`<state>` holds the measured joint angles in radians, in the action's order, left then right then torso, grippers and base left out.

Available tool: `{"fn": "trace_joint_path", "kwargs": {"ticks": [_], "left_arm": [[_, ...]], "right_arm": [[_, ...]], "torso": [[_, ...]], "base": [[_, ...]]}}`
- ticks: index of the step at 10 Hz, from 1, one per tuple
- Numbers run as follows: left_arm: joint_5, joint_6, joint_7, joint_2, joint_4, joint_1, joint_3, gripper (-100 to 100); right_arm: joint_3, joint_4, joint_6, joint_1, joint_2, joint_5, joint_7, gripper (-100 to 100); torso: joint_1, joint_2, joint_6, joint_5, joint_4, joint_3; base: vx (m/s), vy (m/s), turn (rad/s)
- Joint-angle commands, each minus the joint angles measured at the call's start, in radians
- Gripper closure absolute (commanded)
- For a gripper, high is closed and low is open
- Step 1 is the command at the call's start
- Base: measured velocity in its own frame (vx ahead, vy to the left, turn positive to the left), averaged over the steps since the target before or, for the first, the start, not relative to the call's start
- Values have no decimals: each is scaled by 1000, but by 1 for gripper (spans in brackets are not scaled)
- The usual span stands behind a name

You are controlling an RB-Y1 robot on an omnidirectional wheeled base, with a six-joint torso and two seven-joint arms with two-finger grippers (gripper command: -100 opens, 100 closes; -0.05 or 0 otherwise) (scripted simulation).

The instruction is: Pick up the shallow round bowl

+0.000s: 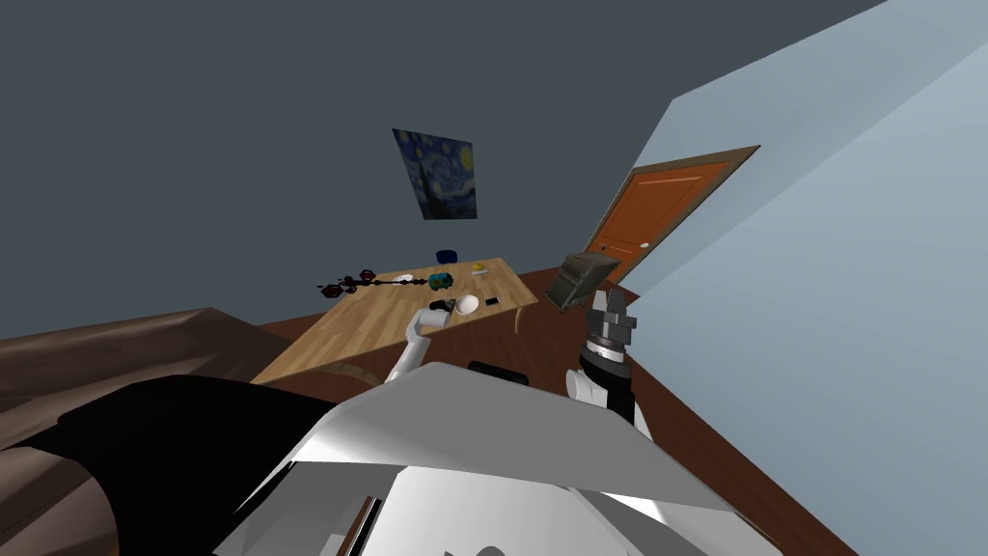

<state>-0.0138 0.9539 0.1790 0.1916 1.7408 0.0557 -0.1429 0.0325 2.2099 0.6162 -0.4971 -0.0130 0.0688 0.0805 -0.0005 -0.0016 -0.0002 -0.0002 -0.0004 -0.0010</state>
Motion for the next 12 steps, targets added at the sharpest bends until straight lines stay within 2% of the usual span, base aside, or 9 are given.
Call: {"fn": "trace_joint_path", "kwargs": {"ticks": [1, 3, 8, 11, 12], "left_arm": [[-4, 50, 6, -5, -24, -13, 2, -100], [-10, 92, 11, -7, -45, -25, 3, -100], [-39, 233, 38, -16, -136, -66, 13, -100], [-53, 282, 53, -18, -184, -72, 22, -100], [-50, 273, 49, -17, -165, -69, 19, -100]], "right_arm": [[0, 0, 0, 0, 0, 0, 0, 0], [0, 0, 0, 0, 0, 0, 0, 0], [0, 0, 0, 0, 0, 0, 0, 0], [0, 0, 0, 0, 0, 0, 0, 0], [0, 0, 0, 0, 0, 0, 0, 0]], "torso": [[0, 0, 0, 0, 0, 0], [0, -1, 0, 0, 0, -1], [0, -4, 0, 0, -1, -2], [1, -4, 0, 0, -1, -3], [2, -7, 0, 0, -1, -4]], "base": [[30, -10, 14], [45, -11, 9], [69, -11, 7], [106, 7, -5], [68, 11, -4]]}}
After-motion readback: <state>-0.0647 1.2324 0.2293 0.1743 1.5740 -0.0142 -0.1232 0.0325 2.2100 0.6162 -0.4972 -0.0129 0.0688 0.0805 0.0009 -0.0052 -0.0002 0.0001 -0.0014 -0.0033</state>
